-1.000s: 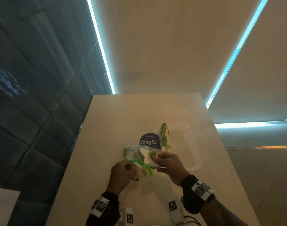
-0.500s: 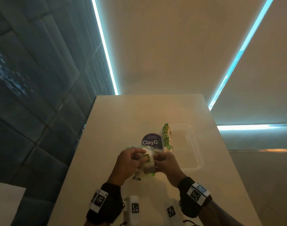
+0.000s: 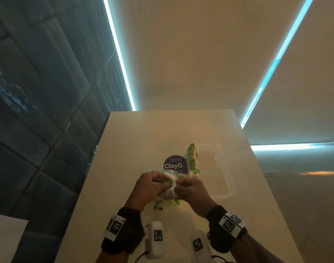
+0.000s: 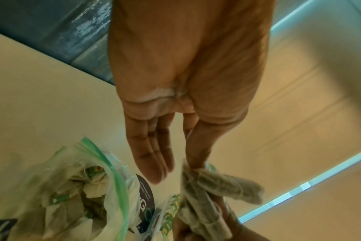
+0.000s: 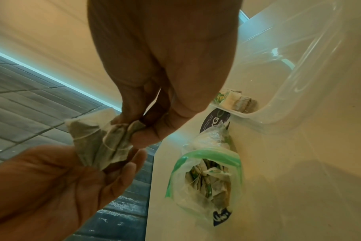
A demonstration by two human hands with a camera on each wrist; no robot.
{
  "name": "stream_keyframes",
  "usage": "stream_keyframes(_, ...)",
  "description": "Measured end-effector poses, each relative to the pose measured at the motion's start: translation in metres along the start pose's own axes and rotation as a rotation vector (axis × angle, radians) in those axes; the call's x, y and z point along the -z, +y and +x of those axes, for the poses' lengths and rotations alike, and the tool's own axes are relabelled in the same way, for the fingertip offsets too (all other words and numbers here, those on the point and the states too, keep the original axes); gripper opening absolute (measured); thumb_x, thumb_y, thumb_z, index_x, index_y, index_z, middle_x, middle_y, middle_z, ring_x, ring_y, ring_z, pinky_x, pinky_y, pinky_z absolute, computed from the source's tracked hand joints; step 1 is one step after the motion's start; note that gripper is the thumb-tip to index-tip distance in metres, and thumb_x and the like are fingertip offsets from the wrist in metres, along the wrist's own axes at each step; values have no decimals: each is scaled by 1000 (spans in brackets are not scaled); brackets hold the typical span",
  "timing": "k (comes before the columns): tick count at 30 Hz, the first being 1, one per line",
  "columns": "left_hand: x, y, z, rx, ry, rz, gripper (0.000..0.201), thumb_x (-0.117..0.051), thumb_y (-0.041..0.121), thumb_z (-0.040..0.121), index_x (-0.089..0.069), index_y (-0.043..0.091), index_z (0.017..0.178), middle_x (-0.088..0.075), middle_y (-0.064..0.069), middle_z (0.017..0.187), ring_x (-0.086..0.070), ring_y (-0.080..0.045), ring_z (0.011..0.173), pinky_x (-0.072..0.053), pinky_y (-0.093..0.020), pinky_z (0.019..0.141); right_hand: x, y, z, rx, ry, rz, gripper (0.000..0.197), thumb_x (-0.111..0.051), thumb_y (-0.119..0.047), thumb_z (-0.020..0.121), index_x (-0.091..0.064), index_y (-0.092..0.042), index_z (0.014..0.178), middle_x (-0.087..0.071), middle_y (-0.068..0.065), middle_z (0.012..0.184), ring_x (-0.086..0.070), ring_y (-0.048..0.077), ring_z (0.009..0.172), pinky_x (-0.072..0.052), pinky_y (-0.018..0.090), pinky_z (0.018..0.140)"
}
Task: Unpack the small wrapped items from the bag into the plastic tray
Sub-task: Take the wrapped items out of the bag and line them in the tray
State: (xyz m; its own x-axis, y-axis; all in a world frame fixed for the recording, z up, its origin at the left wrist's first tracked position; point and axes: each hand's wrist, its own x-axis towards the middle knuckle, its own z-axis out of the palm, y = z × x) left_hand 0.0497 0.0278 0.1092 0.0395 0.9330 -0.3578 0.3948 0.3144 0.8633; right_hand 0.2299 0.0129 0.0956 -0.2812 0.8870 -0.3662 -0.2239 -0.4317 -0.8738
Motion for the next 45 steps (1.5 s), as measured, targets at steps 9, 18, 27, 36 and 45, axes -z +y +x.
stream_keyframes(9,-1,7,-4,-100,201,139,21,-81,16,76,-75,20,95,-72,10,82,-68,-1,78,-52,-11,65,2,-9,-2,3,-16,-60,33,-56,-19,96,-68,10,107,-68,27,108,-67,39,99,-56,48,87)
stream_keyframes(18,-19,11,-8,-88,380,-24,33,-81,19,77,-69,17,108,-69,4,98,-64,-2,82,-50,-6,56,-8,-14,-3,163,140,-222,9,-66,-6,89,-74,-9,91,-73,7,91,-72,30,87,-62,40,73)
stream_keyframes(27,-39,8,-12,-97,332,36,24,-63,23,93,-72,11,112,-73,-4,96,-65,1,70,-53,-10,56,-4,-5,3,223,249,-216,17,-70,-11,86,-76,-4,100,-76,5,92,-73,18,85,-61,30,70)
stream_keyframes(36,-40,19,-21,-143,206,6,27,-77,25,81,-74,18,107,-69,15,77,-68,1,73,-48,-5,58,7,-5,2,228,316,-269,15,-74,-15,82,-78,-9,95,-76,2,85,-69,9,76,-59,25,69)
stream_keyframes(45,-45,17,-18,-126,111,44,36,-80,19,76,-71,18,111,-69,16,85,-68,-2,88,-47,-2,63,26,-2,-4,102,209,-266,14,-70,-12,86,-74,2,85,-67,23,77,-51,17,56,-43,27,50)
